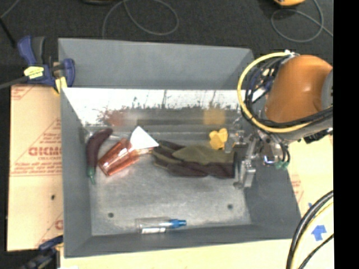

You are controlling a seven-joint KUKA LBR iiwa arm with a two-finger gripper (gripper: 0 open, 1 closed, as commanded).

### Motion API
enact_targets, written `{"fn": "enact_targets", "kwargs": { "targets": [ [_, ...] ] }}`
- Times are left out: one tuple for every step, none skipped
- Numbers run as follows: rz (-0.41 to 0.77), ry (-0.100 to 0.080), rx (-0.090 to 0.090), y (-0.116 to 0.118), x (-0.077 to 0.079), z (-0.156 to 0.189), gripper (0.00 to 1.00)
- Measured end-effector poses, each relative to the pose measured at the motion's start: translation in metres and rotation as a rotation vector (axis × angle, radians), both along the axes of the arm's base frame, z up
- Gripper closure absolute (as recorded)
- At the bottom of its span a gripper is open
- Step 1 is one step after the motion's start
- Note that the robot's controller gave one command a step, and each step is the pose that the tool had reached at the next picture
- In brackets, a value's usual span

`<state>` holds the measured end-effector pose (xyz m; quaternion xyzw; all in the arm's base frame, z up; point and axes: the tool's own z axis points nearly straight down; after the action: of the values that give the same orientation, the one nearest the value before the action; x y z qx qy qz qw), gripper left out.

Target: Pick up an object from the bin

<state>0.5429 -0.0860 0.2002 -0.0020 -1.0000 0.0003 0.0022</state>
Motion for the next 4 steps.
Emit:
{"fn": "enact_targets", "kwargs": {
  "targets": [
    [0.002, -0.008, -0.001, 0.000, 0.002, 0.004, 0.00],
    [-0.049, -0.015, -0.001, 0.013, 0.022, -0.032, 0.00],
    [0.028, -0.013, -0.002, 0.018, 0.053, -0.080, 0.00],
    [0.056, -0.019, -0.003, 0.023, 0.046, -0.121, 0.00]
  ]
}}
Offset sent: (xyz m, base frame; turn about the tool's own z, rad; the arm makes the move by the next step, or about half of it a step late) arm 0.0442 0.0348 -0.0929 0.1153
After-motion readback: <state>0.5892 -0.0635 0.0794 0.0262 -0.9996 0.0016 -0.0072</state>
